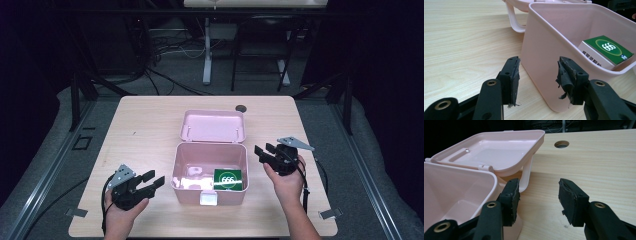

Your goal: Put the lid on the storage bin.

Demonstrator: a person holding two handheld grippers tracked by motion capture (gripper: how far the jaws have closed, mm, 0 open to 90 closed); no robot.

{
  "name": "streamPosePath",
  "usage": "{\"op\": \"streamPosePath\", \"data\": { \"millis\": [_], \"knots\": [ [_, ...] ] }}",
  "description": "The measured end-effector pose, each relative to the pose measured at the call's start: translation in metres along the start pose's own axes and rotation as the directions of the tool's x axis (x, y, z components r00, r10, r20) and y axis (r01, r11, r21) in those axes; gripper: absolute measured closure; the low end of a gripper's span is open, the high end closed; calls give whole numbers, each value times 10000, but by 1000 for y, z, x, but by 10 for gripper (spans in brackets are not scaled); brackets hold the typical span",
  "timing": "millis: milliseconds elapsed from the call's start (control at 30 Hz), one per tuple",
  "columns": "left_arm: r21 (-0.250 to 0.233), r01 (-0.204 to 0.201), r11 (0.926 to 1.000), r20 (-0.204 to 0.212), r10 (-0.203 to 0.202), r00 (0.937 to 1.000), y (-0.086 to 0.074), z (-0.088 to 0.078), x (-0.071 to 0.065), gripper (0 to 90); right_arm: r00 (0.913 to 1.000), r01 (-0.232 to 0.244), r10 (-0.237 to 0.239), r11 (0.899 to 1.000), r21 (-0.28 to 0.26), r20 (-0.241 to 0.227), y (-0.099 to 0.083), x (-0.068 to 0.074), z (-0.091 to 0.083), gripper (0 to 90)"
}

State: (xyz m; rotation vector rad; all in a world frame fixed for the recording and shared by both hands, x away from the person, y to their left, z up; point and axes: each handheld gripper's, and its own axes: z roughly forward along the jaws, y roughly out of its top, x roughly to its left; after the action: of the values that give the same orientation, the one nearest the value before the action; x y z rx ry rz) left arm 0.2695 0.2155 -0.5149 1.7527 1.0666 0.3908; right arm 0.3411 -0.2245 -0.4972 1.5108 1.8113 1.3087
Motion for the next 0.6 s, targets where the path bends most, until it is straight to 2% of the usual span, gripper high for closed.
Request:
{"op": "streamPosePath", "data": {
  "millis": [200, 267, 333, 400, 500, 533, 600],
  "knots": [
    [58, -35, 10000, 35, 35, 10000, 0, 0, -2, 517, 9999, 147, -147, 9998, 99, 10, -1, 1, 1, 516],
    [-19, -46, 10000, 56, 46, 10000, 1, 0, -2, 517, 9999, 142, -141, 9997, 214, -50, -1, 2, 2, 563],
    [-81, -66, 9999, 45, 66, 10000, 2, -1, -3, 517, 9998, 139, -132, 9984, 549, -146, 0, 2, 3, 618],
    [-74, -107, 9999, 29, 108, 9999, 3, -1, -3, 517, 9997, 121, -109, 9983, 568, -212, 1, 3, 3, 621],
    [-71, -66, 10000, 7, 66, 10000, 4, -1, -3, 518, 9996, 95, -81, 9983, 571, -253, 7, 5, 3, 622],
    [-54, -175, 9998, 0, 175, 9998, 4, -2, -3, 519, 9992, -92, 110, 9989, 464, -385, 13, 6, 3, 611],
    [-108, -177, 9998, 68, 178, 9998, 5, -2, -5, 519, 9994, 40, -18, 9981, 619, -343, 19, 9, 3, 605]
  ]
}}
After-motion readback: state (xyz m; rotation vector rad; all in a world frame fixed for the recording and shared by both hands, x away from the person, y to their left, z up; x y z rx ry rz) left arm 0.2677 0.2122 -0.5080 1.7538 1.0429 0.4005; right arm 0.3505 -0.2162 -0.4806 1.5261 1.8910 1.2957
